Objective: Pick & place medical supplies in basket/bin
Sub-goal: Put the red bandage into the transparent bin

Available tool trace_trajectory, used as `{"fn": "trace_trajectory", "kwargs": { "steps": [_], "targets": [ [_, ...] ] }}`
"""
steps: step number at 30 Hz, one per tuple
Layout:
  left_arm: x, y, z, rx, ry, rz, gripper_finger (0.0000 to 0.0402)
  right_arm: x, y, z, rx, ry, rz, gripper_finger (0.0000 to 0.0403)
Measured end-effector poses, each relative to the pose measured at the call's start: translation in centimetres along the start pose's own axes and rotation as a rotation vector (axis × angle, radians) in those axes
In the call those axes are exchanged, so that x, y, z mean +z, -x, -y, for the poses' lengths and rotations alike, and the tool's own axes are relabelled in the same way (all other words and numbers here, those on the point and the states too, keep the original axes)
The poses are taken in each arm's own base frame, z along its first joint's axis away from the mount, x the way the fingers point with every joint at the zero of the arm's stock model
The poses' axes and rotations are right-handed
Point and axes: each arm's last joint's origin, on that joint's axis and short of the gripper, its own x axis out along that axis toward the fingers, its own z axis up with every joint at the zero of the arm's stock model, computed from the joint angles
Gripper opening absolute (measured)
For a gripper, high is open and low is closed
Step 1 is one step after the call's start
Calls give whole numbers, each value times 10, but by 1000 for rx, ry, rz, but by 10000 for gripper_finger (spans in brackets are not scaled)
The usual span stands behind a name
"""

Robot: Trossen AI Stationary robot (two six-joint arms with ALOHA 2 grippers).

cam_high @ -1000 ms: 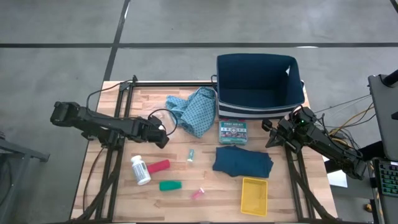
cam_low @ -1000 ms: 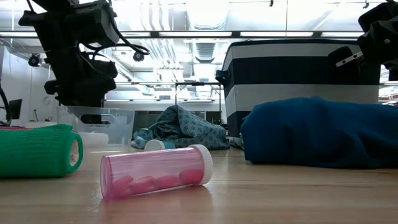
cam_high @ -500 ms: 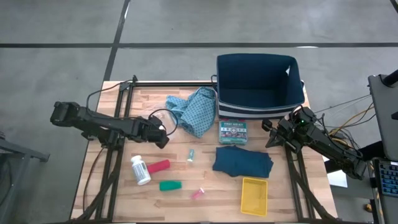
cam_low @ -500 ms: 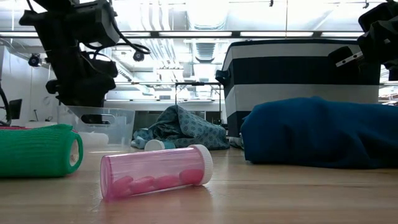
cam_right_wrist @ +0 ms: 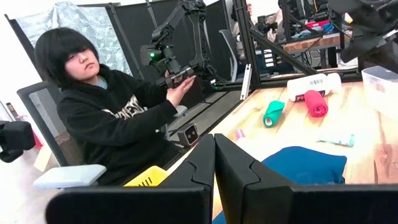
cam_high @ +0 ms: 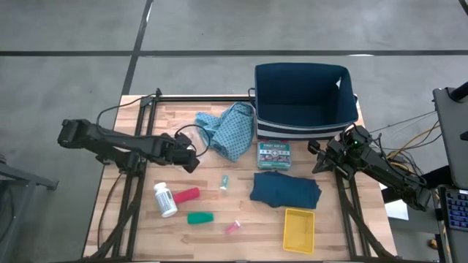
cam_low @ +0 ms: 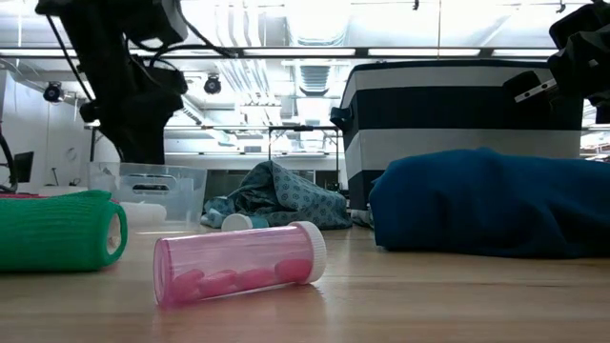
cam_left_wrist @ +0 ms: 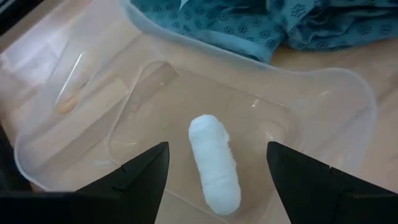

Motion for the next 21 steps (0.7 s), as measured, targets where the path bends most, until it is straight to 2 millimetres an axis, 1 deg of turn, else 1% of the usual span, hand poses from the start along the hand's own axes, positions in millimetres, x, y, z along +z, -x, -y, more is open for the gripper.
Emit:
{"fn": "trace_trajectory", "kwargs": {
  "steps": [4, 10, 16, 21],
  "targets": [
    [4, 10, 3, -13, -20, 6, 272, 0, 0, 0, 0, 0, 0, 8],
    [12, 30, 9, -51, -40, 22, 275, 0, 0, 0, 0, 0, 0, 8],
    [16, 55, 18, -141, -58, 1, 278, 0, 0, 0, 0, 0, 0, 8],
    [14, 75, 26, -228, -83, -13, 278, 0, 0, 0, 0, 0, 0, 8]
  ]
}}
